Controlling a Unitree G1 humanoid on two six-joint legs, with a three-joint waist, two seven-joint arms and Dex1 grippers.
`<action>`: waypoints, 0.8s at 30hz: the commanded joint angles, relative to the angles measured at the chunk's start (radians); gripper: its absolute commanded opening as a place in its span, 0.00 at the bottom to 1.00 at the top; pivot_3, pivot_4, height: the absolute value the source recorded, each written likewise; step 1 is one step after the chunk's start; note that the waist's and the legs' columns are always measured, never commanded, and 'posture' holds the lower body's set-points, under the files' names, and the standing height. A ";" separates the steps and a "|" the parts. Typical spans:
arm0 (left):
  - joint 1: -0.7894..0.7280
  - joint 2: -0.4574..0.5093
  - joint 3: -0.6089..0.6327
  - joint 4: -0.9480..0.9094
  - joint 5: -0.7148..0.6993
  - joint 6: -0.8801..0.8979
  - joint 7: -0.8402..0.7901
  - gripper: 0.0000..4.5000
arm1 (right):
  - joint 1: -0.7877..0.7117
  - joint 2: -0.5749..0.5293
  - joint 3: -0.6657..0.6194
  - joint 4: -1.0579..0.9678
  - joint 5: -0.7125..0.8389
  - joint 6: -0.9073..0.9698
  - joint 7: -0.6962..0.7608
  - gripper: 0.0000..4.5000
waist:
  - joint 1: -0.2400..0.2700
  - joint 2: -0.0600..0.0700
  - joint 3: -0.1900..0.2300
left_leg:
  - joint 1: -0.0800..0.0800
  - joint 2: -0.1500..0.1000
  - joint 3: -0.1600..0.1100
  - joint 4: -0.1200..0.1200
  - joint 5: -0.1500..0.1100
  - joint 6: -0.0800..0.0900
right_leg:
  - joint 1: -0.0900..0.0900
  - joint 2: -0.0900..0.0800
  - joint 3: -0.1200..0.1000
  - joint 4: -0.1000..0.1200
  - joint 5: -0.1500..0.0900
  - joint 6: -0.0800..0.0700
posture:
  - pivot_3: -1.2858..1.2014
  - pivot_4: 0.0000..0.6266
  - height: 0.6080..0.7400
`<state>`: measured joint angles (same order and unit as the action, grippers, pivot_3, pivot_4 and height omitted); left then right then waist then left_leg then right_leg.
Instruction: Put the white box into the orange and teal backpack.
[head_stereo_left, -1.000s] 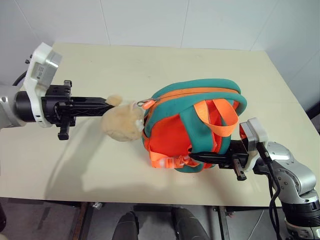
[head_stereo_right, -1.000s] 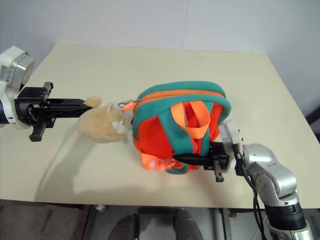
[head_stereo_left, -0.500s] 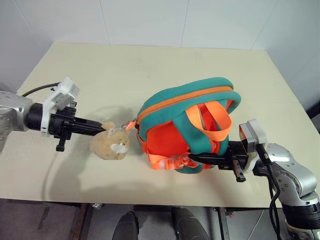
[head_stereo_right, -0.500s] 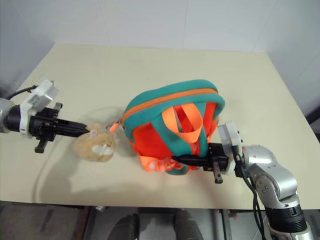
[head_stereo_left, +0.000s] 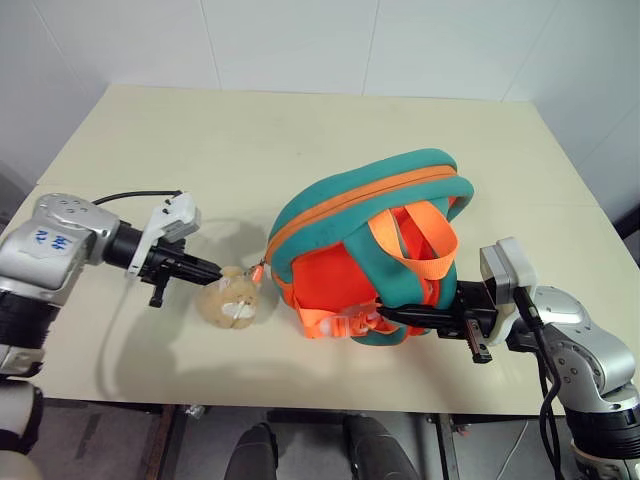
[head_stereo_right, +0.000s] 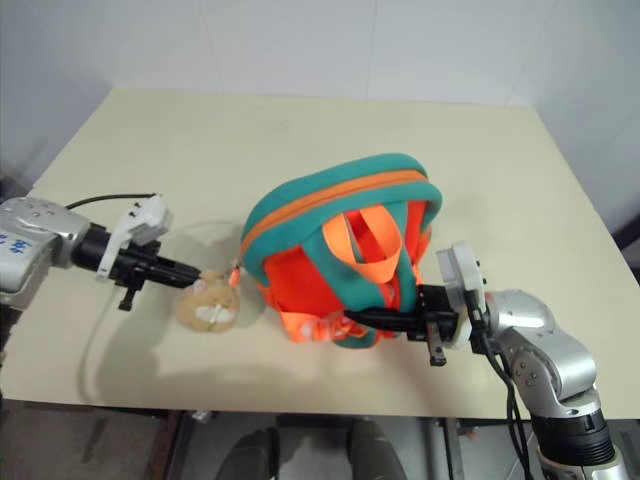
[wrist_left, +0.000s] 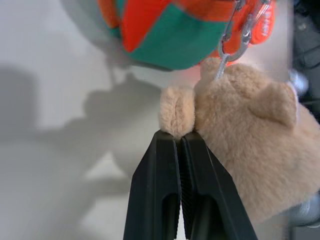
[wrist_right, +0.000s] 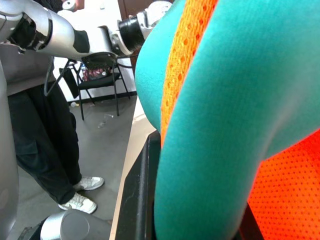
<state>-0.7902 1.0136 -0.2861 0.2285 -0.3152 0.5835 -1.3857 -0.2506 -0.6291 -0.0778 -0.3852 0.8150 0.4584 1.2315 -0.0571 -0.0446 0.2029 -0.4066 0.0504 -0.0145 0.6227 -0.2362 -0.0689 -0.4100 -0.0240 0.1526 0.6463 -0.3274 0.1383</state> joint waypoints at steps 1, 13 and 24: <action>-0.037 -0.043 -0.024 0.115 0.114 -0.104 0.030 0.00 | -0.005 -0.005 -0.024 -0.024 0.027 -0.006 -0.003 0.00 | 0.000 0.000 0.000 | 0.000 0.000 0.000 0.000 0.000 0.000 | 0.000 0.000 0.000 0.000 0.000 0.000 | 0.52 0.24 1.00; -0.114 -0.177 0.034 0.296 0.183 -0.252 0.091 0.00 | 0.014 0.013 -0.005 -0.098 0.068 0.030 -0.061 0.00 | 0.001 0.000 0.000 | 0.000 0.000 -0.001 0.006 0.000 0.000 | 0.000 0.000 0.000 0.006 0.000 0.001 | 0.52 0.24 1.00; -0.094 -0.201 0.126 0.299 0.159 -0.310 0.118 0.38 | 0.010 -0.094 -0.011 -0.111 0.035 0.103 -0.096 0.22 | 0.001 0.000 0.000 | 0.000 0.000 -0.001 0.007 0.000 0.001 | 0.001 0.000 0.000 0.007 0.001 0.002 | 0.52 0.24 1.00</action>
<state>-0.8889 0.7989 -0.2005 0.5493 -0.1503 0.2631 -1.2811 -0.2357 -0.7033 -0.0656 -0.4663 0.8403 0.5533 1.1263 -0.0564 -0.0448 0.2029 -0.4066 0.0500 -0.0156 0.6292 -0.2358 -0.0683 -0.4092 -0.0239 0.1529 0.6529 -0.3265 0.1399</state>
